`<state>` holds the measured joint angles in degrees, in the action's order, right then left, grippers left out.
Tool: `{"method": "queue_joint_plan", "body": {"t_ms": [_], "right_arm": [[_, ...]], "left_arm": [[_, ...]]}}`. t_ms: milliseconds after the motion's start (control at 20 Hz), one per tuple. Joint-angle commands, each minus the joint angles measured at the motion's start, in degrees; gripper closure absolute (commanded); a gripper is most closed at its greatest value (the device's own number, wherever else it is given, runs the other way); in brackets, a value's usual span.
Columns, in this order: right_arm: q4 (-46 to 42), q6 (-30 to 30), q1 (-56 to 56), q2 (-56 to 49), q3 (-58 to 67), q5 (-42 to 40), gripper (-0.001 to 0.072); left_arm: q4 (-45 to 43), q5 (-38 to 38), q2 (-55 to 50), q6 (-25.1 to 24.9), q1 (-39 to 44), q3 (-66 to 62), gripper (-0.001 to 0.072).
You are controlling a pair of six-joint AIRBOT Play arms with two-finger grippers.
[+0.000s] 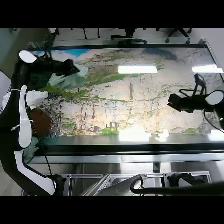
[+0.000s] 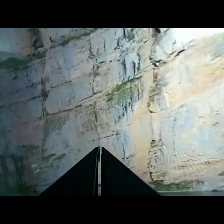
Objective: Fold the shirts.
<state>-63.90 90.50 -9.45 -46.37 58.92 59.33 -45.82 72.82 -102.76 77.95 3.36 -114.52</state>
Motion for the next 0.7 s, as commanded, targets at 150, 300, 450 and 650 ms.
{"method": "queue_joint_plan", "body": {"t_ms": [150, 300, 450, 650], "right_arm": [[-0.22, -3.82, -5.81, -0.92, 9.11, 15.43, 0.0669], [-2.19, -3.80, -5.86, -0.79, 9.09, 21.66, 0.0670], [-2.01, -3.76, -5.77, -0.76, 9.05, 23.93, 0.0665], [-1.33, -3.78, -5.68, -1.03, 9.03, 25.38, 0.0273]], "left_arm": [[-5.68, 1.84, 11.43, 4.70, 23.30, 6.82, 0.0693], [-8.55, -2.10, 10.82, 7.19, 32.13, 14.43, 0.0694], [-8.50, -3.93, 7.82, 8.55, 36.72, 16.94, 0.0688], [-8.59, -0.79, 7.04, 8.63, 33.46, 14.10, 0.0009]]}}
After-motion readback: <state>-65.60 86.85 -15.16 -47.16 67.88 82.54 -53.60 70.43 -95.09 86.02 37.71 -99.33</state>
